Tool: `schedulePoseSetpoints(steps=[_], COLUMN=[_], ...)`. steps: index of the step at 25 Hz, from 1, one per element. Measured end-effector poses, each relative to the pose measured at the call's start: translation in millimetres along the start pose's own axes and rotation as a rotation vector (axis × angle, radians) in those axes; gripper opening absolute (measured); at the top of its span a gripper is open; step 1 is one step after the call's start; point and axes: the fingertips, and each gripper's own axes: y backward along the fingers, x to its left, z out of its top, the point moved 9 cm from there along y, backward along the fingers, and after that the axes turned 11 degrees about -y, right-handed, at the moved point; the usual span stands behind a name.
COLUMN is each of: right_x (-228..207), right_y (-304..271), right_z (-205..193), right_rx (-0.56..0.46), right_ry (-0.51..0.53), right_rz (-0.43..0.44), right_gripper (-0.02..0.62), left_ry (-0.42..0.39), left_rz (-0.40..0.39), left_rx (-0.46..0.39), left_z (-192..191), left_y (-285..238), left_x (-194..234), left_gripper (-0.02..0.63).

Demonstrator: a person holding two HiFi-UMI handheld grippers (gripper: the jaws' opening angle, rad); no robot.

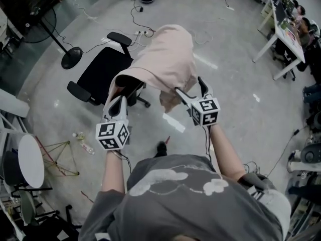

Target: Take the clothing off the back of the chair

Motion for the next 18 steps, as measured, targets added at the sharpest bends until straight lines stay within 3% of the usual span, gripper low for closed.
schedulePoseSetpoints(steps=[8,14,15,18], right_x=[-7.5,-6.6,-4.7,4.4], right_y=[-47.2,-66.8,-68.6,-71.5], right_z=[23.5,26.6,25.5,21.7], right_rx=[0.027,0.046,0.051,0.060], right_ry=[0.104,0.090,0.084,0.081], right_rz=[0.026,0.083,0.098,0.138], right_gripper=[0.446,0.442,0.432,0.306], left_ry=[0.011,0.000,0.007,0.016], left_rz=[0.008,0.033,0.034,0.040], left_rx=[0.012,0.021,0.016,0.011], left_z=[-3.3,-6.3,-6.6,-8.2], left_y=[-23.0,-30.7,-30.4,-28.6], left_x=[22.1,30.8,32.6,36.7], left_gripper=[0.000,0.000,0.000,0.000])
